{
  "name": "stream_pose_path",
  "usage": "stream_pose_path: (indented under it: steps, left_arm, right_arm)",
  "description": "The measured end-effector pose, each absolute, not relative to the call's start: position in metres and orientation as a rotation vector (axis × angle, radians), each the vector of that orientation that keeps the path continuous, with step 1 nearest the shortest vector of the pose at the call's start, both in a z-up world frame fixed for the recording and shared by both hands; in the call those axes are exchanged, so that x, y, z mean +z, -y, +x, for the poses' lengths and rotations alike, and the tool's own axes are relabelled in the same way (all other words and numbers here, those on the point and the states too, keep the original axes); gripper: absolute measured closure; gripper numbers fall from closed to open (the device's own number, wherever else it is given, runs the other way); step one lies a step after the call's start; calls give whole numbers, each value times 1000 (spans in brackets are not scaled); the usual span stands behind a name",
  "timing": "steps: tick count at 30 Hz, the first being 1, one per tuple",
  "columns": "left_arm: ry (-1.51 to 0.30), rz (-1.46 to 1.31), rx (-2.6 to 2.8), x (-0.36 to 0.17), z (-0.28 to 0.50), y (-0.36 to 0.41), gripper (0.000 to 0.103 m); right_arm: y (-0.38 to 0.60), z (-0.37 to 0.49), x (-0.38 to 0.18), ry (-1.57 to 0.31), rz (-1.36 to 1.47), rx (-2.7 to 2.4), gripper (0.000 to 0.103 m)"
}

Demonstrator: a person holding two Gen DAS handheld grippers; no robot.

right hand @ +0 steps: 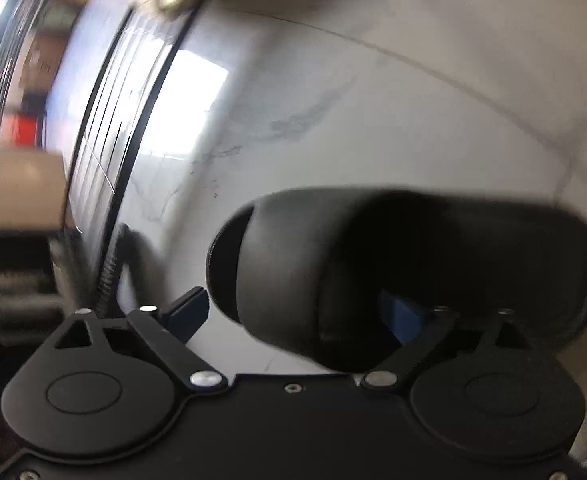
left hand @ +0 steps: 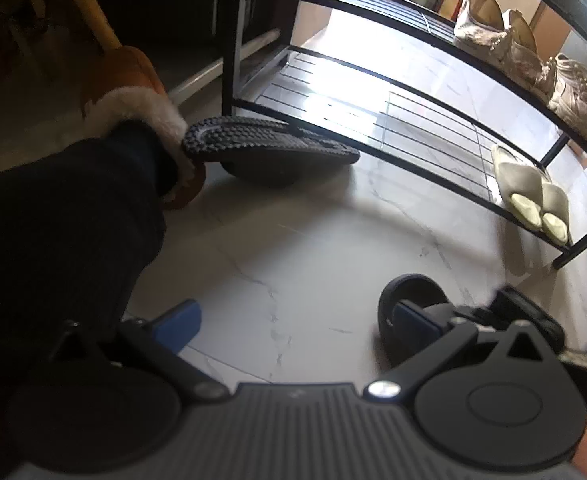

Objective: Organize scattered shoes

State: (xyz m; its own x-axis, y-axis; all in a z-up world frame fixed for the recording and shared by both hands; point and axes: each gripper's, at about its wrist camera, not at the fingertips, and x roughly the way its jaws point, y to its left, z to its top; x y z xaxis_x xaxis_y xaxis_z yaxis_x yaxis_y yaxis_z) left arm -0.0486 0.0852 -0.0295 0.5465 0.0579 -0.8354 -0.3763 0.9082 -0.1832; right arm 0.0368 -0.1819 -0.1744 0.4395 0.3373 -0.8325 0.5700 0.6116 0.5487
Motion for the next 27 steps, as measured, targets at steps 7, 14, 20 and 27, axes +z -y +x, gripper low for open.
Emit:
stream_pose_path:
  steps: [7, 14, 20, 27]
  left_arm:
    - [-952, -374, 256, -27, -49, -88, 1]
    - [-952, -389, 258, -27, -50, -90, 1]
    - [-953, -397, 259, -27, -51, -92, 1]
    - [-963, -393, 259, -30, -52, -91, 1]
  right_arm:
    - [126, 63, -171, -1143, 554, -178, 8]
    - [97, 73, -171, -1154, 144, -21, 15]
    - [86, 78, -162, -1236, -72, 332, 25]
    - [80, 47, -157, -1292, -500, 731, 22]
